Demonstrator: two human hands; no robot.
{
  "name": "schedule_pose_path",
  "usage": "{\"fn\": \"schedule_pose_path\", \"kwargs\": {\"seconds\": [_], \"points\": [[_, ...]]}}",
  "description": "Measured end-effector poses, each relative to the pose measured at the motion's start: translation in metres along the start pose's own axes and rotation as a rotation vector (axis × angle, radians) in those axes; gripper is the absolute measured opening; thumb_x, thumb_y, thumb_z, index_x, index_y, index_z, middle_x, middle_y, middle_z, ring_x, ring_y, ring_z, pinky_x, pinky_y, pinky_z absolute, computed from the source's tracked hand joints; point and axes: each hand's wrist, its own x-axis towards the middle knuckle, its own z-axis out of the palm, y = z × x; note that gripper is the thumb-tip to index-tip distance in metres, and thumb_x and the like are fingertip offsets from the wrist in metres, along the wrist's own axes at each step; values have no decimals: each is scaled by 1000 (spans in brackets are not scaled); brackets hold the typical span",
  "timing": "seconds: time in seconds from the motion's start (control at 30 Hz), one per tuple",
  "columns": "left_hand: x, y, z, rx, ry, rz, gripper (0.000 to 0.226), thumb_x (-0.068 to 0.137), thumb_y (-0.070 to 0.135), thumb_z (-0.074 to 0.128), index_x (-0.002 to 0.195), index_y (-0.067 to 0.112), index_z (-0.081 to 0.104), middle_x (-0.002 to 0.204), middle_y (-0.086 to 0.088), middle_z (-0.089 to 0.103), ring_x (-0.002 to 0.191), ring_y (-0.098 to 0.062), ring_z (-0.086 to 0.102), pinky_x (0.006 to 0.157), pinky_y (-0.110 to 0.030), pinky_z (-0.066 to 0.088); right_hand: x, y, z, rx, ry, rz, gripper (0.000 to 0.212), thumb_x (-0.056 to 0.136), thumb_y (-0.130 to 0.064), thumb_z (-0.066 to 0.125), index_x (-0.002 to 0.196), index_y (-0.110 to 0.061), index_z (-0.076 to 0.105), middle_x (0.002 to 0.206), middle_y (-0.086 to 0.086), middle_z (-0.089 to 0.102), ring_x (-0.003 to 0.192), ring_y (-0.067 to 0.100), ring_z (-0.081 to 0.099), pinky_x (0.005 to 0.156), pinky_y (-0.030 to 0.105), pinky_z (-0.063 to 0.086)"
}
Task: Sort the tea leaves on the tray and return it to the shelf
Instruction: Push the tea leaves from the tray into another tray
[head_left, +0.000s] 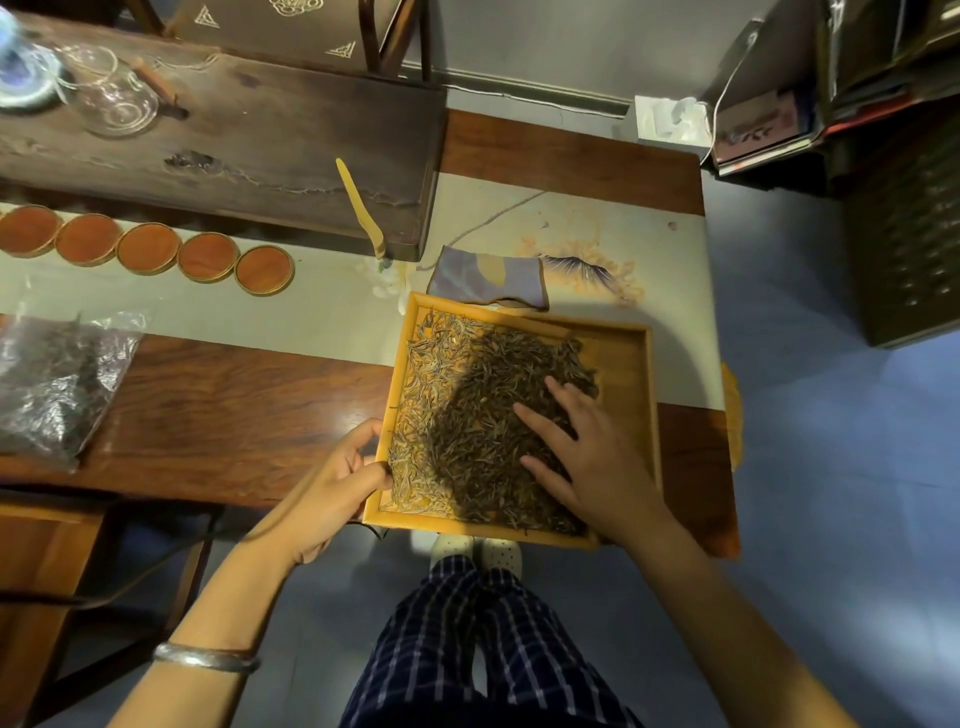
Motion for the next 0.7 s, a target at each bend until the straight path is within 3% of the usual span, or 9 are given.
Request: {"fn": "schedule_pose_path", "kwargs": {"seconds": [0.07,0.17,0.23,0.37,0.5,0.63,0.7], "points": [[0,-6,-4,2,11,-28,46,72,20,61,118,23,60,97,-23,55,88,-36,42,88,-51,42,1,2,2,-1,8,6,49,92,-34,58,138,-19,49,145,21,41,131,38,42,103,48,40],[1,-10,-6,-17,10,-39,46,73,21,61,119,25,59,94,-25,51,93,-36,34,81,-48,26,4,9,3,-25,3,13,45,92,-27,60,136,-15,52,140,22,47,127,38,46,100,48,45],[1,-10,-6,-3,8,-30,45,74,21,61,119,26,60,98,-21,49,92,-36,35,81,-48,27,7,14,3,-45,9,25,43,92,-23,60,133,-14,54,137,23,50,124,38,49,97,47,47],[2,-5,-2,24,-18,-1,43,73,20,61,117,24,61,98,-44,55,91,-34,40,80,-47,28,15,26,3,-101,35,41,40,91,-19,62,130,-10,57,129,24,55,116,39,54,90,45,51],[3,-3,1,22,-29,7,42,74,20,60,115,25,62,101,-22,70,87,-31,59,78,-38,50,25,37,3,-131,54,104,39,93,-20,57,131,-10,55,127,24,55,115,38,54,89,45,52],[6,-8,-3,12,-16,-17,44,73,21,61,117,24,60,95,-28,58,90,-34,38,80,-47,27,34,48,1,-138,64,175,39,95,-22,52,132,-9,53,122,20,55,110,35,54,81,41,51],[6,-7,-3,12,-18,-14,43,73,21,61,115,24,61,93,-29,58,90,-33,38,80,-47,26,36,50,-2,-107,62,202,38,97,-24,49,132,-9,52,121,19,55,108,33,54,77,41,53]]}}
